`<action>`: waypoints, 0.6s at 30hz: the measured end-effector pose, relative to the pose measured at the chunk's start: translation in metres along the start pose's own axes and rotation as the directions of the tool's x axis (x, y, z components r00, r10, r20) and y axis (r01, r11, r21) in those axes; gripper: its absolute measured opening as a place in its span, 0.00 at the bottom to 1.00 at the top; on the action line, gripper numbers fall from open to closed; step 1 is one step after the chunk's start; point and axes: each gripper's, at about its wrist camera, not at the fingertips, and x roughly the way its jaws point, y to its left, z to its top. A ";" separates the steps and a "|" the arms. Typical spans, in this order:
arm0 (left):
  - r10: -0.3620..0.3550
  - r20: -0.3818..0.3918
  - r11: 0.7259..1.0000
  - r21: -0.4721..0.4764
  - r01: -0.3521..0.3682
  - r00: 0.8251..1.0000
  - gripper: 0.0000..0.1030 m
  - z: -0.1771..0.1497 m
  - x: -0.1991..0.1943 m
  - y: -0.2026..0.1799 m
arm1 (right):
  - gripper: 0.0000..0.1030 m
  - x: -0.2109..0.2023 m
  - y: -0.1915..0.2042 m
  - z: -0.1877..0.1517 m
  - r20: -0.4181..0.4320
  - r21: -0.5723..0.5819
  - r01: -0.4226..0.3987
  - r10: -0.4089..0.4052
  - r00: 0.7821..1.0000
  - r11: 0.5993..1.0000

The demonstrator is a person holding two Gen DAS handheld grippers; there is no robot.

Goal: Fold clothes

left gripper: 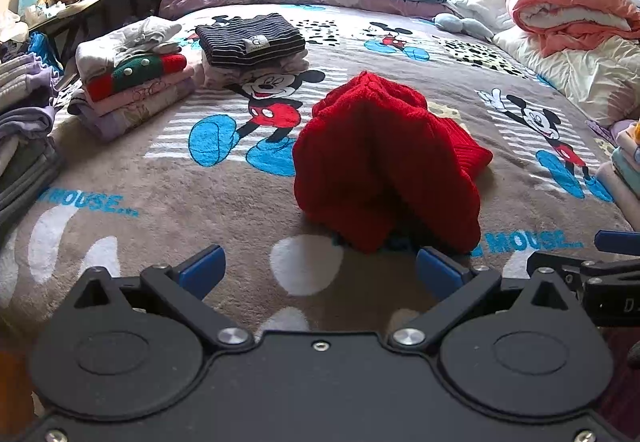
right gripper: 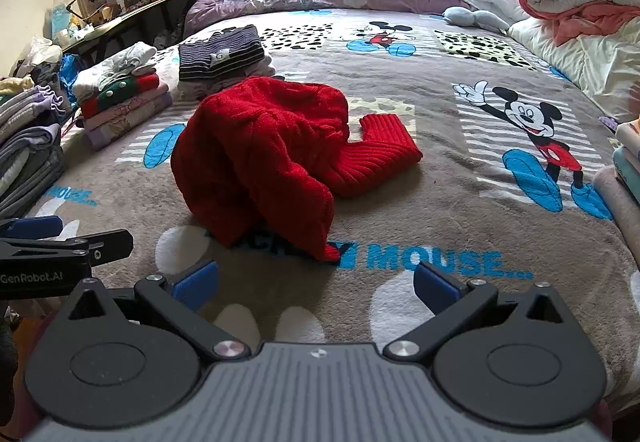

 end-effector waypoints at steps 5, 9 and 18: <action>-0.001 -0.003 1.000 0.001 0.001 1.000 1.00 -0.001 0.001 -0.001 | 1.00 0.000 0.000 -0.001 0.000 0.000 -0.004 0.004 1.000 1.000; -0.002 -0.003 1.000 -0.001 0.002 1.000 1.00 -0.001 0.001 0.000 | 1.00 0.000 0.000 -0.001 -0.001 -0.001 -0.006 0.006 1.000 1.000; -0.006 -0.008 1.000 -0.003 0.006 1.000 1.00 -0.001 0.004 0.000 | 1.00 0.000 0.004 -0.002 0.004 -0.005 -0.014 0.014 1.000 1.000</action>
